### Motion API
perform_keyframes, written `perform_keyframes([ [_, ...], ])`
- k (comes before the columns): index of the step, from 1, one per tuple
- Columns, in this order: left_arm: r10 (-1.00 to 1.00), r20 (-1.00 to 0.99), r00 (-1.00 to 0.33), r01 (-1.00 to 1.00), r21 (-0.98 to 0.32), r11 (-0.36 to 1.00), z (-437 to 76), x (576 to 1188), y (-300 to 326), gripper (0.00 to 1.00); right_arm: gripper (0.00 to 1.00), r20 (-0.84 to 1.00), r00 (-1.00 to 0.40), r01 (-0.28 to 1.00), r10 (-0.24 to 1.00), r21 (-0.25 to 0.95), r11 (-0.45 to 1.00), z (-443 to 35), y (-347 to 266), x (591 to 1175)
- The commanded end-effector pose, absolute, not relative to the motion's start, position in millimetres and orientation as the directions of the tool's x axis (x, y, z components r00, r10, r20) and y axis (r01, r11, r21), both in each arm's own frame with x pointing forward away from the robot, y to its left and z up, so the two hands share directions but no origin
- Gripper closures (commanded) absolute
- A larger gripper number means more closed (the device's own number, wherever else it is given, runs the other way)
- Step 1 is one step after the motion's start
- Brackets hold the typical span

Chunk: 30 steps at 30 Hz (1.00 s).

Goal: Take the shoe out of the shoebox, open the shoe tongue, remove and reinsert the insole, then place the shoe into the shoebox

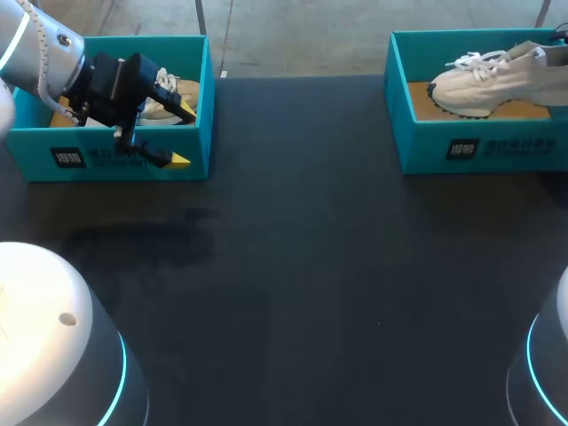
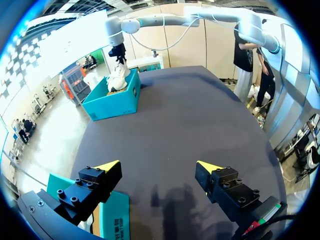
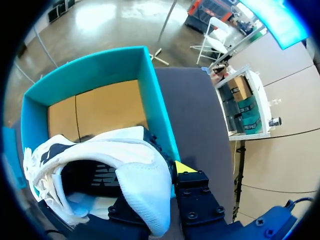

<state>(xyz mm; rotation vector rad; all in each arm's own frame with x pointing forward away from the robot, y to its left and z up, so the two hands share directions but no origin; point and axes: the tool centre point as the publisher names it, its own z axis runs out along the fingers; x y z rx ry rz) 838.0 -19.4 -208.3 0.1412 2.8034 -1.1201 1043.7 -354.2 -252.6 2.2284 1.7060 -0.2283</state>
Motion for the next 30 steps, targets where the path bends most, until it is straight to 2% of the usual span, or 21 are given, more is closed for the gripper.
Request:
perform_keyframes([
  [1, 0.043, -0.145, -0.988, 0.131, -0.678, 0.724, -208, 838, -19, 0.0, 1.0, -0.314, 0.268, 0.961, 0.911, 0.151, -0.231, -261, -356, 1046],
  [30, 0.043, -0.145, -0.988, 0.131, -0.678, 0.724, -208, 838, -19, 0.0, 1.0, -0.323, 0.261, 0.965, 0.91, 0.109, -0.238, -319, -359, 1042],
])
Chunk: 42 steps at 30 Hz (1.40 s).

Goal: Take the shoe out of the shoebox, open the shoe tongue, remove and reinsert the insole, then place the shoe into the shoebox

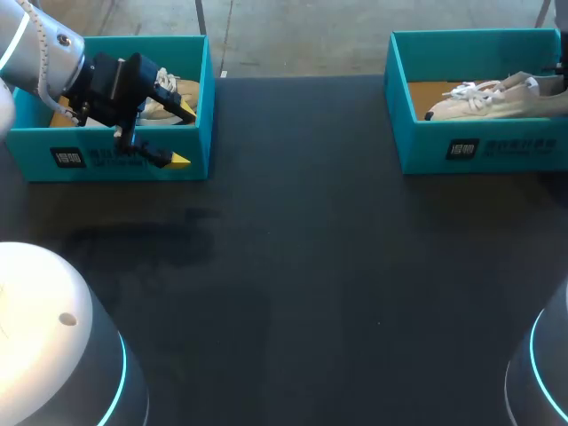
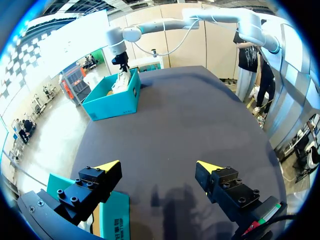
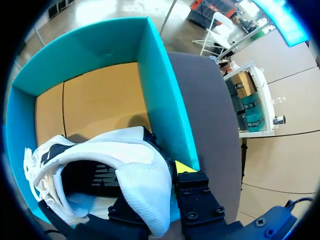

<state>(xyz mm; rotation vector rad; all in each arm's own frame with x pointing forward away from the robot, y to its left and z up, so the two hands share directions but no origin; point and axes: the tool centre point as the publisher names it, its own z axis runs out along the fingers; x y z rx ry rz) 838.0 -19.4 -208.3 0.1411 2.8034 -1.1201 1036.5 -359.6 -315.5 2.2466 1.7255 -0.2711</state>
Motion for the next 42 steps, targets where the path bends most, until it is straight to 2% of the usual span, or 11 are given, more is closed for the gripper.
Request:
perform_keyframes([
  [1, 0.043, -0.145, -0.988, 0.131, -0.678, 0.724, -208, 838, -19, 0.0, 1.0, -0.322, 0.26, 0.965, 0.91, 0.107, -0.238, -320, -359, 1042],
  [42, 0.043, -0.145, -0.988, 0.131, -0.678, 0.724, -208, 838, -19, 0.0, 1.0, -0.299, 0.311, 0.949, 0.902, 0.056, -0.309, -373, -348, 1031],
])
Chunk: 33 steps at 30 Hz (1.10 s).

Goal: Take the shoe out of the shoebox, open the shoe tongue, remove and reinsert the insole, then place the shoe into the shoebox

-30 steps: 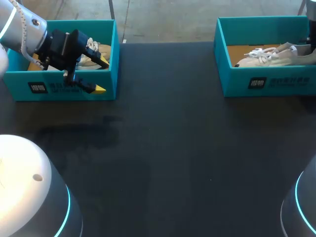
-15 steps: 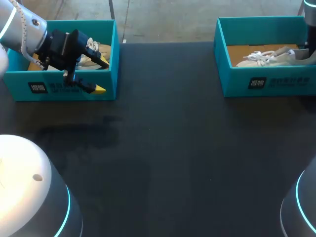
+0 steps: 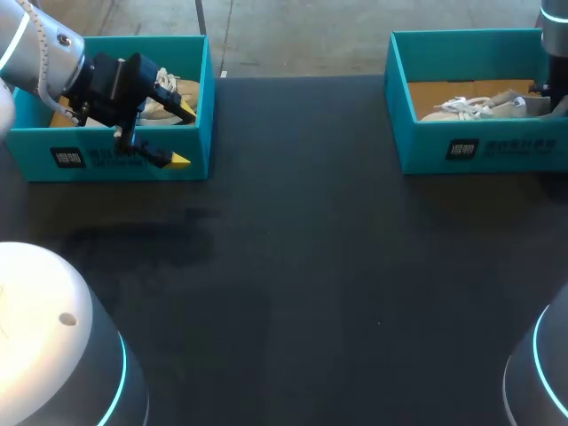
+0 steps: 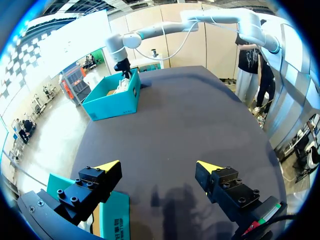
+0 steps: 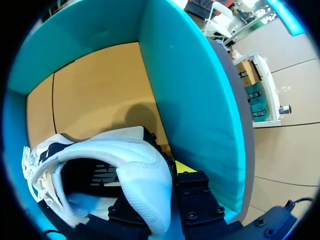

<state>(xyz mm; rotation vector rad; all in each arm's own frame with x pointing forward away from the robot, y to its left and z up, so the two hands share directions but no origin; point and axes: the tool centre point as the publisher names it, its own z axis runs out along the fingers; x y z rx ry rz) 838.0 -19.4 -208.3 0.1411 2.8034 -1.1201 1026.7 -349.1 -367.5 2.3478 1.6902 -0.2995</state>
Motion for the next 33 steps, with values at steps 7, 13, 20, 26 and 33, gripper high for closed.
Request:
perform_keyframes([
  [7, 0.043, -0.145, -0.988, 0.131, -0.678, 0.724, -208, 838, -19, 0.0, 0.67, -0.302, 0.323, 0.945, 0.897, 0.049, -0.324, -374, -351, 1028],
  [13, 0.043, -0.145, -0.988, 0.131, -0.678, 0.724, -208, 838, -19, 0.0, 0.61, -0.304, 0.328, 0.944, 0.895, 0.064, -0.324, -364, -349, 1025],
  [20, 0.043, -0.145, -0.988, 0.131, -0.678, 0.724, -208, 838, -19, 0.0, 0.6, -0.292, 0.34, 0.94, 0.894, 0.107, -0.323, -341, -347, 1015],
  [26, 0.043, -0.145, -0.988, 0.131, -0.678, 0.724, -208, 838, -19, 0.0, 0.57, -0.274, 0.347, 0.936, 0.897, 0.163, -0.312, -318, -345, 1013],
  [33, 0.043, -0.145, -0.988, 0.131, -0.678, 0.724, -208, 838, -19, 0.0, 0.55, -0.239, 0.314, 0.941, 0.919, 0.209, -0.267, -289, -333, 1011],
])
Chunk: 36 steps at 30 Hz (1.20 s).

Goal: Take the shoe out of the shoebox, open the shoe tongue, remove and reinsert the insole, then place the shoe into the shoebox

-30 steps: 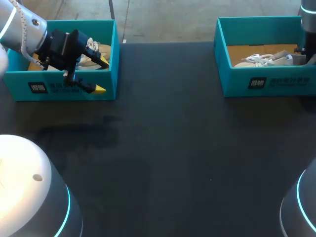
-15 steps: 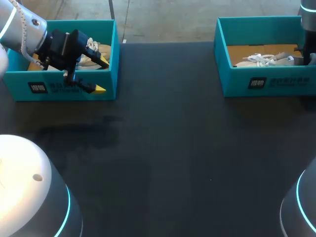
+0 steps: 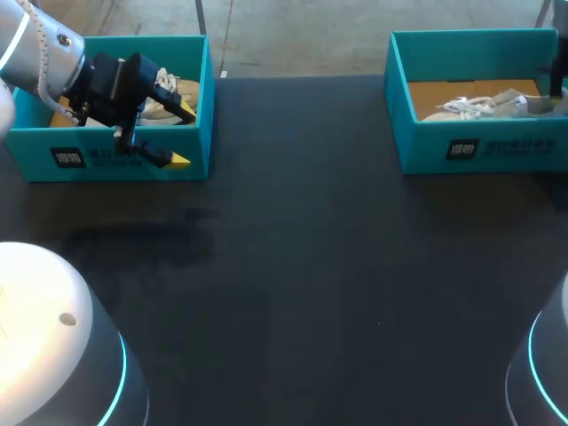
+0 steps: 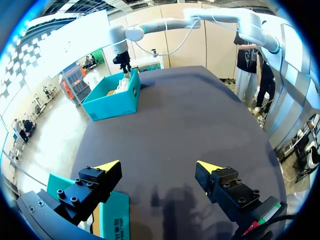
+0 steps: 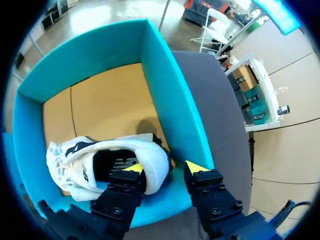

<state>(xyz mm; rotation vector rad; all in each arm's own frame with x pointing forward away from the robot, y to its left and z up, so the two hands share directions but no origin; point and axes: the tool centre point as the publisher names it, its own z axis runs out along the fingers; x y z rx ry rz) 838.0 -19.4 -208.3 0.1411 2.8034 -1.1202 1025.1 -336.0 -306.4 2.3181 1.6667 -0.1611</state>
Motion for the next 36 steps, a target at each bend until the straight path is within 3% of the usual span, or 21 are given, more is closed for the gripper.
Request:
perform_keyframes([
  [1, 0.043, -0.145, -0.988, 0.131, -0.678, 0.724, -208, 838, -19, 0.0, 0.55, -0.233, 0.304, 0.943, 0.924, 0.21, -0.257, -287, -332, 1010],
  [8, 0.043, -0.145, -0.988, 0.131, -0.678, 0.724, -208, 838, -19, 0.0, 0.55, -0.225, 0.273, 0.953, 0.935, 0.194, -0.232, -296, -328, 1017],
  [14, 0.043, -0.145, -0.988, 0.131, -0.678, 0.724, -208, 838, -19, 0.0, 0.62, -0.228, 0.255, 0.96, 0.94, 0.176, -0.218, -305, -324, 1025],
  [15, 0.043, -0.145, -0.988, 0.131, -0.678, 0.724, -208, 838, -19, 0.0, 0.76, -0.229, 0.254, 0.96, 0.94, 0.175, -0.217, -306, -324, 1025],
  [16, 0.043, -0.145, -0.988, 0.131, -0.678, 0.724, -208, 838, -19, 0.0, 1.0, -0.231, 0.253, 0.961, 0.94, 0.173, -0.216, -308, -324, 1026],
  [29, 0.043, -0.145, -0.988, 0.131, -0.678, 0.724, -208, 838, -19, 0.0, 1.0, -0.215, 0.192, 0.973, 0.957, 0.172, -0.157, -303, -313, 1029],
  [36, 0.043, -0.145, -0.988, 0.131, -0.678, 0.724, -208, 838, -19, 0.0, 1.0, -0.107, -0.055, 0.984, 0.993, 0.161, 0.071, -282, -282, 1017],
])
